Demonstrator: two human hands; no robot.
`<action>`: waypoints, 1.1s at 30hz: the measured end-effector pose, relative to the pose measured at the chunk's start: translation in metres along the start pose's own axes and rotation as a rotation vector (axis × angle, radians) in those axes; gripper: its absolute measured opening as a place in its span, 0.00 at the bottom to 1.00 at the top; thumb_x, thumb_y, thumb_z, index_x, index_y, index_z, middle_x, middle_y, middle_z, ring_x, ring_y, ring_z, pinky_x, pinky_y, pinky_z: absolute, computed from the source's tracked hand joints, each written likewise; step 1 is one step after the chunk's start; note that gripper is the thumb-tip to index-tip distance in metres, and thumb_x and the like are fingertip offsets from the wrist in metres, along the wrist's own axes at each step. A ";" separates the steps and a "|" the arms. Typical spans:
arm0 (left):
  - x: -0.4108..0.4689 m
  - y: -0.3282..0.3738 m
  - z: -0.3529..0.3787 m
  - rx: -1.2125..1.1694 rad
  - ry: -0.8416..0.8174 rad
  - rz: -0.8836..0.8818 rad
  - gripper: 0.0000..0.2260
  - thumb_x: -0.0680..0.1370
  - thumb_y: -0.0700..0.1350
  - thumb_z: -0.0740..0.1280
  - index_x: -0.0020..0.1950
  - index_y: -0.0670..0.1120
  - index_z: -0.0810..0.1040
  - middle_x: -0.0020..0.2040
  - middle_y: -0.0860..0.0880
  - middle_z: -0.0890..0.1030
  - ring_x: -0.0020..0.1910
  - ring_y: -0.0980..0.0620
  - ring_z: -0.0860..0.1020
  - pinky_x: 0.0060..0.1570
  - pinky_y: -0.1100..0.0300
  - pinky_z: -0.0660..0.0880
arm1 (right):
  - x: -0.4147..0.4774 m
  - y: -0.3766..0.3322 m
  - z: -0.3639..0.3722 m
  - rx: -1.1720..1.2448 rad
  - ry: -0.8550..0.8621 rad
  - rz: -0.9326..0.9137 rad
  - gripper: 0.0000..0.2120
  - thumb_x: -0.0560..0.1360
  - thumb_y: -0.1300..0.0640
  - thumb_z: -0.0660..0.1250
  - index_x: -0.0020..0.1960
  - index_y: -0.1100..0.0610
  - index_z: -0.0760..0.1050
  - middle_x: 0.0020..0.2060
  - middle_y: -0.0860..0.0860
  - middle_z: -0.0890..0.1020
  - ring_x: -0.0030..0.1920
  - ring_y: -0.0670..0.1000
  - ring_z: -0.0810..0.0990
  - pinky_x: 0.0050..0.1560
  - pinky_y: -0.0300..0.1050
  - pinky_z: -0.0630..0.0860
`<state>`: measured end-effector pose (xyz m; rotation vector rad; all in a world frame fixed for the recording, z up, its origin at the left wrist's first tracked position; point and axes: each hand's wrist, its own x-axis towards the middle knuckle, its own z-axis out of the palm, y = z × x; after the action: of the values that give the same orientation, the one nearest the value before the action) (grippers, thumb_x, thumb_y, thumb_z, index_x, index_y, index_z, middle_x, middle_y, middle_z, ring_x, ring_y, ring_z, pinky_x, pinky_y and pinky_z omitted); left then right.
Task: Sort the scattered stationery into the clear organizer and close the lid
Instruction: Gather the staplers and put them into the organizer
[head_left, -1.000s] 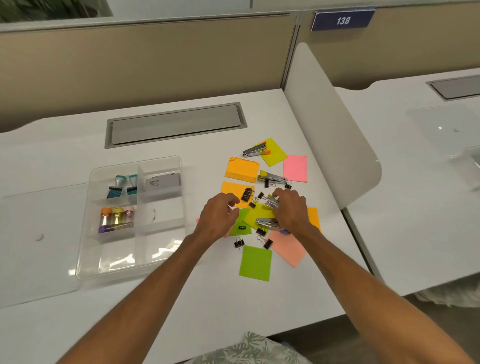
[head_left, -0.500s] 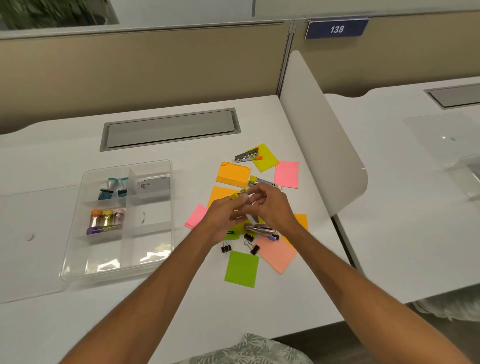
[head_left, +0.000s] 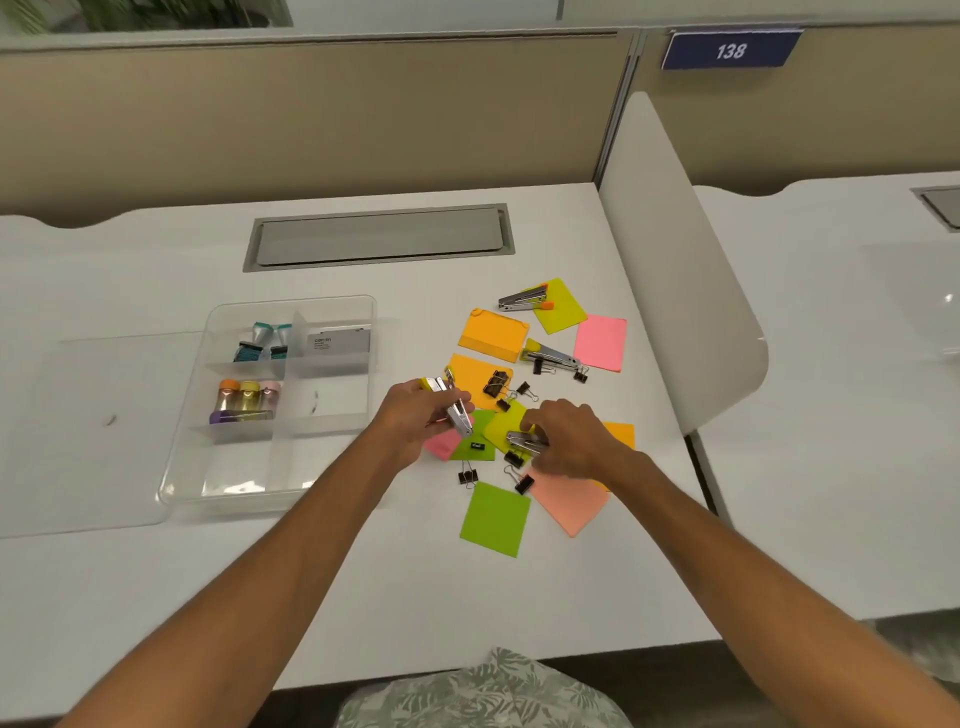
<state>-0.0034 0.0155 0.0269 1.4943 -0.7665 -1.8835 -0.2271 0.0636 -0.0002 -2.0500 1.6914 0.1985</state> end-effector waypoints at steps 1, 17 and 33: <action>-0.002 0.000 -0.002 0.000 0.006 0.001 0.11 0.75 0.33 0.69 0.57 0.33 0.78 0.52 0.36 0.83 0.45 0.44 0.85 0.35 0.58 0.81 | 0.000 0.000 0.002 -0.021 0.006 -0.018 0.19 0.70 0.55 0.70 0.61 0.52 0.74 0.53 0.54 0.77 0.54 0.56 0.74 0.49 0.50 0.67; -0.018 0.034 -0.095 0.081 0.107 0.168 0.09 0.71 0.34 0.74 0.49 0.41 0.79 0.42 0.44 0.82 0.38 0.48 0.83 0.39 0.54 0.81 | 0.028 -0.074 -0.038 0.481 0.263 -0.044 0.27 0.68 0.58 0.72 0.66 0.47 0.74 0.40 0.53 0.82 0.41 0.53 0.80 0.41 0.50 0.76; 0.021 0.065 -0.163 1.190 0.102 0.497 0.12 0.71 0.42 0.74 0.53 0.44 0.79 0.45 0.45 0.83 0.44 0.44 0.80 0.43 0.51 0.80 | 0.081 -0.202 -0.023 1.234 0.596 0.363 0.20 0.65 0.62 0.79 0.46 0.56 0.68 0.40 0.59 0.83 0.35 0.57 0.83 0.38 0.52 0.81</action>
<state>0.1589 -0.0532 0.0308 1.7231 -2.1808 -0.9111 -0.0198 0.0071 0.0410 -0.8783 1.7491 -1.1510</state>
